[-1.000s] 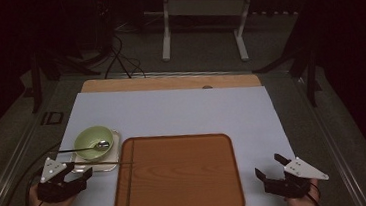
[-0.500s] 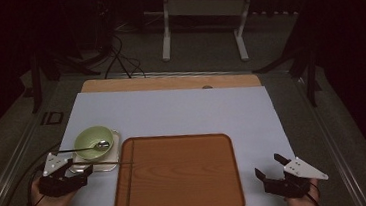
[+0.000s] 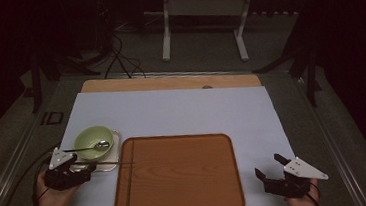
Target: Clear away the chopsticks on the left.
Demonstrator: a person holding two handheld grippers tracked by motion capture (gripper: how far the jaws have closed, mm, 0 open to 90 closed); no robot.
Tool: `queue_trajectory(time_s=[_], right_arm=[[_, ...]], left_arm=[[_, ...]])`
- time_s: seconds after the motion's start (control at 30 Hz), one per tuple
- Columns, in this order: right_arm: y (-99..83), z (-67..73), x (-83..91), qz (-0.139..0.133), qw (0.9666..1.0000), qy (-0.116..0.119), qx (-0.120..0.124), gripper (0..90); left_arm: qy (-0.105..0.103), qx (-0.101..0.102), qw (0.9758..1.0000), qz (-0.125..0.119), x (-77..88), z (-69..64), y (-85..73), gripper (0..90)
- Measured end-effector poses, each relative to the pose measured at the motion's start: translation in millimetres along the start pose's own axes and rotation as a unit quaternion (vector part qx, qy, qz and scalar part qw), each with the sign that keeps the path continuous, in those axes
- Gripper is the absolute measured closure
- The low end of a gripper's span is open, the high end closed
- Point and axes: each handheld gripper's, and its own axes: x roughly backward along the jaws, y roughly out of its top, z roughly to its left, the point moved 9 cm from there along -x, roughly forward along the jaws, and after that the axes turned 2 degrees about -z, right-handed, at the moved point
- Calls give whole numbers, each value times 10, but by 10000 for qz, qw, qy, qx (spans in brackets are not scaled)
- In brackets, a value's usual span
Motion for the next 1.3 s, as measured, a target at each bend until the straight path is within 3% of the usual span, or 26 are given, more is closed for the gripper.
queue_trajectory(time_s=[0.2,0.5,0.8,0.87,1.3], right_arm=[[1,-2,2,-6,10000,-2,-3,138],[3,-3,5,-7,10000,-8,-3,138],[3,1,2,0,10000,-4,3,138],[2,0,0,4,10000,-5,3,138],[1,8,-8,13,10000,16,20,138]], left_arm=[[-41,45,9998,165,-47,10,-62,253],[1,-3,9996,300,6,6,-125,466],[-104,-416,9985,349,54,-144,-115,618],[-100,-594,9974,390,58,-200,-109,645],[-211,-1086,9926,498,-30,-397,-48,776]])
